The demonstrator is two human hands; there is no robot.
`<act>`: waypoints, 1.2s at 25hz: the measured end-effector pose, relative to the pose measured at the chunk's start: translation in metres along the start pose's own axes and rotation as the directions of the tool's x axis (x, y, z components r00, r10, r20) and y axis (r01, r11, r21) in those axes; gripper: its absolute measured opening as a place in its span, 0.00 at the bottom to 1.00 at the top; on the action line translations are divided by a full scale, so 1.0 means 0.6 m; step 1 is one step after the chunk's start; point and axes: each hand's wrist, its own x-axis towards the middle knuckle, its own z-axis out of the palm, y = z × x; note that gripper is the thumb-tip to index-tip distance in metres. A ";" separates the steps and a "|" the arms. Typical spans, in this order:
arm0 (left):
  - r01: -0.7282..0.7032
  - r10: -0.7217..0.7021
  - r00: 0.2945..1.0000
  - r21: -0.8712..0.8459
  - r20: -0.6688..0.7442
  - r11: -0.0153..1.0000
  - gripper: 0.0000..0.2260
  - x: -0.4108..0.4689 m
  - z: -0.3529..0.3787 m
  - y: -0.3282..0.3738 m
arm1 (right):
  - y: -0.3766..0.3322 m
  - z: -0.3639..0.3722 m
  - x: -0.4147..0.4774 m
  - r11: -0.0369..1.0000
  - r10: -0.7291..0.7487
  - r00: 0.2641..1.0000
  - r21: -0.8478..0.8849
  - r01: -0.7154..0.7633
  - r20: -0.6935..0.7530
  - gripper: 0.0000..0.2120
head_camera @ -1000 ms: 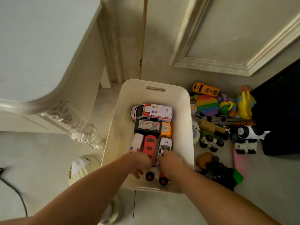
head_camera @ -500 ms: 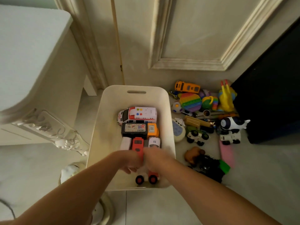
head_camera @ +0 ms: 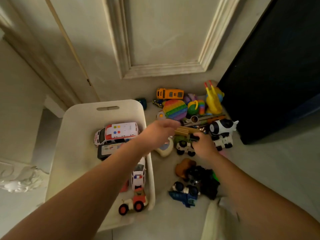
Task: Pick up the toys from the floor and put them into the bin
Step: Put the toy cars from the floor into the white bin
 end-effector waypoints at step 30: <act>0.018 -0.134 0.979 -0.589 -0.154 0.808 0.35 0.049 0.017 -0.027 | 0.065 -0.009 -0.077 0.933 0.181 0.876 -0.361 -0.009 0.446 0.44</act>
